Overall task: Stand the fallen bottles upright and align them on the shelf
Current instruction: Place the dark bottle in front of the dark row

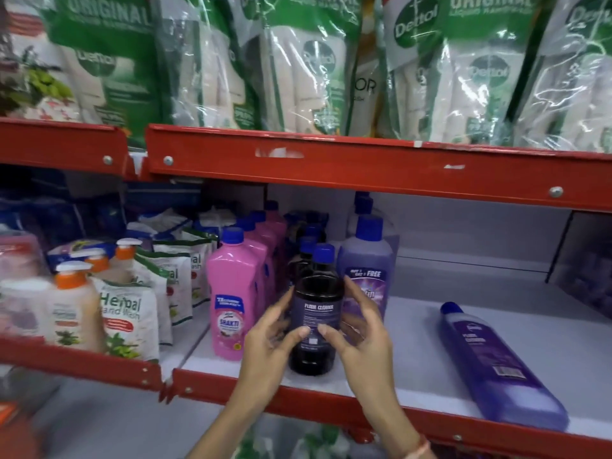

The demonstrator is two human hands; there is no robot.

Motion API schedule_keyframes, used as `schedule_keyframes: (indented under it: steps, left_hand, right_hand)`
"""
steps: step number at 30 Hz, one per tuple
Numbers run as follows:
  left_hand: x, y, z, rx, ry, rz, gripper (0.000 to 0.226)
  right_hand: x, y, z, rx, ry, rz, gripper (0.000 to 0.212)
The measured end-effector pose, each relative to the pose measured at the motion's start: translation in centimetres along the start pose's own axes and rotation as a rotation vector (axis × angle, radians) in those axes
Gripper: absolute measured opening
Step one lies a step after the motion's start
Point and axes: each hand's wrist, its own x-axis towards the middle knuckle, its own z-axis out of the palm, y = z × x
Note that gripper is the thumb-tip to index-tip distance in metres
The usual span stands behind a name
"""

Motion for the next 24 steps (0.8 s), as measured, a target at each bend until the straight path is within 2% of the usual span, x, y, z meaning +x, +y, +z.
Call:
schedule_keyframes:
  steps: [6, 8, 11, 12, 14, 15, 16, 19, 22, 24]
  left_hand:
    - [-0.3, -1.7, -1.2, -0.048, 0.035, -0.014, 0.058]
    - [-0.2, -1.8, -1.3, -0.045, 0.025, -0.032, 0.046]
    - [0.0, -1.8, -1.9, -0.07, 0.039, -0.043, 0.026]
    - [0.0, -2.0, -2.1, -0.079, 0.063, -0.034, 0.023]
    - [0.0, -2.3, -2.6, -0.093, 0.082, -0.019, 0.013]
    - [0.0, -2.4, -2.6, -0.092, 0.065, -0.02, 0.007]
    - [0.0, -2.5, -2.7, -0.082, 0.037, -0.018, 0.005]
    - [0.1, -2.5, -2.7, -0.059, -0.06, -0.007, 0.027]
    - [-0.1, -2.3, -2.7, -0.037, -0.186, -0.023, 0.07]
    - [-0.3, -2.2, -2.6, -0.001, -0.236, -0.011, 0.079]
  right_hand:
    - [-0.3, 2.1, 2.4, 0.031, 0.037, -0.034, 0.073]
    - [-0.7, 2.8, 2.3, -0.014, 0.094, -0.042, 0.062]
    - [-1.8, 3.6, 2.6, -0.212, 0.156, -0.069, 0.045]
    - [-2.1, 3.7, 2.8, -0.271, 0.127, -0.046, 0.05]
    - [-1.9, 3.9, 2.9, -0.397, -0.022, 0.022, 0.084]
    - [-1.5, 3.8, 2.6, -0.465, -0.106, 0.044, 0.092]
    - [-1.1, 3.8, 2.4, -0.494, -0.177, 0.054, 0.09]
    - [0.1, 3.6, 0.9, -0.31, -0.368, 0.126, 0.061]
    - [0.7, 3.6, -0.1, -0.079, -0.514, 0.22, 0.073]
    - [0.8, 3.6, -0.1, -0.064, -0.493, 0.223, 0.077]
